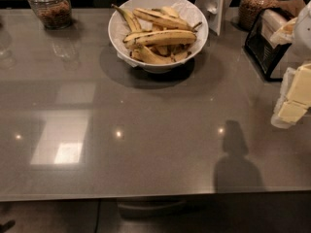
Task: Pick banana from white bowl
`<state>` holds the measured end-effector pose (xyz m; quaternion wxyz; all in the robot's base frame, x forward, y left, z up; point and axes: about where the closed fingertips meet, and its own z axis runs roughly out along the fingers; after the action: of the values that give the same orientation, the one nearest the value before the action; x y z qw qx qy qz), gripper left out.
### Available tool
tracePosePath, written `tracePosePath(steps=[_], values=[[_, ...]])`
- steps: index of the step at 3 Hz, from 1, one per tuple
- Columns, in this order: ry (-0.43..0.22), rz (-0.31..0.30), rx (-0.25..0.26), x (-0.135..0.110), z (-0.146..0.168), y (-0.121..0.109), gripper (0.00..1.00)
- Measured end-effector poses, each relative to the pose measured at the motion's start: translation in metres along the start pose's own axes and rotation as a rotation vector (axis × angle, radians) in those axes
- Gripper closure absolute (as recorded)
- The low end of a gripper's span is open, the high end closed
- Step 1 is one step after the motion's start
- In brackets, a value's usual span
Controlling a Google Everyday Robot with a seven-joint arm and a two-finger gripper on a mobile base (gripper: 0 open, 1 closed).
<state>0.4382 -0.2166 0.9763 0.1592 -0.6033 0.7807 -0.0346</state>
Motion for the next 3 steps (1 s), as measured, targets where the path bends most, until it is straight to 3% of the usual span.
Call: tracePosePath(steps=[2, 3], values=[[-0.026, -0.006, 0.021, -0.008, -0.005, -0.002, 0.00], [-0.124, -0.027, 0.079, -0.040, -0.025, -0.009, 0.00]])
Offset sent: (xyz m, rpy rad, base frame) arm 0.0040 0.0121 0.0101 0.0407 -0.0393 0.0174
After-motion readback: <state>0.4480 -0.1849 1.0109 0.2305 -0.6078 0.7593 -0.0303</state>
